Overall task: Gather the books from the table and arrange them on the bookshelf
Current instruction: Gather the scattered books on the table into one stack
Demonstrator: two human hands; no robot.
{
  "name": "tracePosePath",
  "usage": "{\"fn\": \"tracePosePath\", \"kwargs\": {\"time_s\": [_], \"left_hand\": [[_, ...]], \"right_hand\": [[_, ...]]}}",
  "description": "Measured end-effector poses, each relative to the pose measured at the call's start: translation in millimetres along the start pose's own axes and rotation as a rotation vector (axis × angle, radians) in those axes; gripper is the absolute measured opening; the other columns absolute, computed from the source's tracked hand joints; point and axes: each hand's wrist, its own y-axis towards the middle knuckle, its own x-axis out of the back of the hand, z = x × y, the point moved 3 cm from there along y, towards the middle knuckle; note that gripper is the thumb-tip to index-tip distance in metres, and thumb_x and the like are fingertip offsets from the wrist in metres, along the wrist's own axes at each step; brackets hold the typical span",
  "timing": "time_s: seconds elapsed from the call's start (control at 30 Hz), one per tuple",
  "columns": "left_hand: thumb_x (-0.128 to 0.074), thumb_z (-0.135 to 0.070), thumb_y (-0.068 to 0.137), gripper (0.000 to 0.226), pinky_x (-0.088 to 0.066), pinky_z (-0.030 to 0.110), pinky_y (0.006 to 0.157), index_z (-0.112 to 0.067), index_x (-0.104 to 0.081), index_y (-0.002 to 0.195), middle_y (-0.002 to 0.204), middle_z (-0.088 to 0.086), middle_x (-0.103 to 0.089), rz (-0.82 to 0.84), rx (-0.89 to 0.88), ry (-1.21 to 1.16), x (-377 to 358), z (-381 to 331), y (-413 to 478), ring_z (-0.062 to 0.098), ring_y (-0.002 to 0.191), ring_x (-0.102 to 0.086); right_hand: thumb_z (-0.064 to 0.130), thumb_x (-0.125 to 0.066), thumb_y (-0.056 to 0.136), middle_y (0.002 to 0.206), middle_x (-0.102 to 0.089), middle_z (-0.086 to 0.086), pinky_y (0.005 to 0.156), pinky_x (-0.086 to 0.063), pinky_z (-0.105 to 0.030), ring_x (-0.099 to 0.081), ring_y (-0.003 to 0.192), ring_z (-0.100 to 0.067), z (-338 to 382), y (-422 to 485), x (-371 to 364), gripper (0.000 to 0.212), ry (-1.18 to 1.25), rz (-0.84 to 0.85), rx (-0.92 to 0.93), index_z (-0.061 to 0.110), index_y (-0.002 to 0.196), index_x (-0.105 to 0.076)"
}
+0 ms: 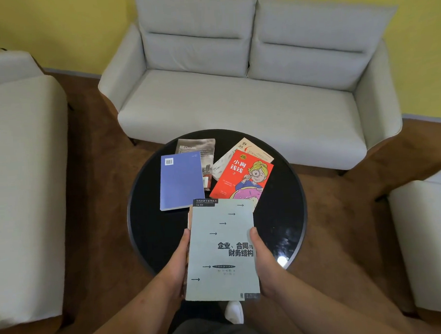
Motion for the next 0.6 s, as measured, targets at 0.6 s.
{"fn": "tracePosePath", "kwargs": {"time_s": [0.6], "left_hand": [[-0.064,-0.026,0.096,0.066,-0.059,0.047,0.090,-0.044,-0.032,0.151,0.124,-0.003,-0.073,0.069,-0.414,0.186,1,-15,1,0.024,0.108,-0.073]], "right_hand": [[0.013,-0.051,0.103,0.134,-0.064,0.010,0.093,-0.058,-0.035,-0.070,0.111,-0.013,27,-1,-2,0.061,-0.515,0.004,0.409,0.050,0.146,-0.027]]}}
